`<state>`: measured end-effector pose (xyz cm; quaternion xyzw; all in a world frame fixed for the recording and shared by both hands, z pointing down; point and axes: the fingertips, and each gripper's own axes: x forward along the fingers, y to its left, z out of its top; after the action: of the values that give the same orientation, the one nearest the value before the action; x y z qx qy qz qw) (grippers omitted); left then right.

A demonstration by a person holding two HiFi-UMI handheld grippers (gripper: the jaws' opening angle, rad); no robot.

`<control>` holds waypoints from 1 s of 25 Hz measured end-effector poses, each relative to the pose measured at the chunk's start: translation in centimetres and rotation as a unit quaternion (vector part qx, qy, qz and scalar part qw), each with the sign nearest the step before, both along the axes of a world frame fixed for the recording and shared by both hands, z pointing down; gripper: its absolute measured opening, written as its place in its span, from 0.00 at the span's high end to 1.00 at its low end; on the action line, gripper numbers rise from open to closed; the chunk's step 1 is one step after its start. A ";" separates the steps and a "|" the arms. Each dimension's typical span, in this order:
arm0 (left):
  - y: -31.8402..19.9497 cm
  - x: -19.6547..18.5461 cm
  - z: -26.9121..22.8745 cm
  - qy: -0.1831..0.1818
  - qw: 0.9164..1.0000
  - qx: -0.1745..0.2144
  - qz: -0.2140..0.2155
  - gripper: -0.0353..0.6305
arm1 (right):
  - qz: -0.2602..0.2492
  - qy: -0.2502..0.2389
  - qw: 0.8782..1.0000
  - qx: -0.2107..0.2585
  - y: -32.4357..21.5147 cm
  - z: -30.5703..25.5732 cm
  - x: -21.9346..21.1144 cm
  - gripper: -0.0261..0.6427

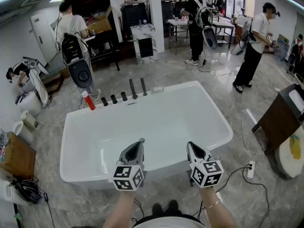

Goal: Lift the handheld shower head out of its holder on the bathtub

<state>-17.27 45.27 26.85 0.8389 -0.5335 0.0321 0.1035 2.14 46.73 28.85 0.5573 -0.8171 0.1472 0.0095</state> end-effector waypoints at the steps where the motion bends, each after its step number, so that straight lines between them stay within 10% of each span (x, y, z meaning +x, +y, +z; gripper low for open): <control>1: -0.1 0.3 0.1 0.000 1.000 -0.001 -0.002 0.92 | -0.002 -0.002 1.000 -0.001 -0.1 0.1 0.3 0.95; 25: -11.6 4.0 2.8 -0.008 0.999 -0.017 -0.046 0.91 | -0.048 -0.034 0.998 -0.026 -10.3 3.6 5.1 0.95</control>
<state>-13.30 33.65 29.70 0.8112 -0.5718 0.0425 0.1147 7.19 36.45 32.41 0.5118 -0.8386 0.1865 0.0033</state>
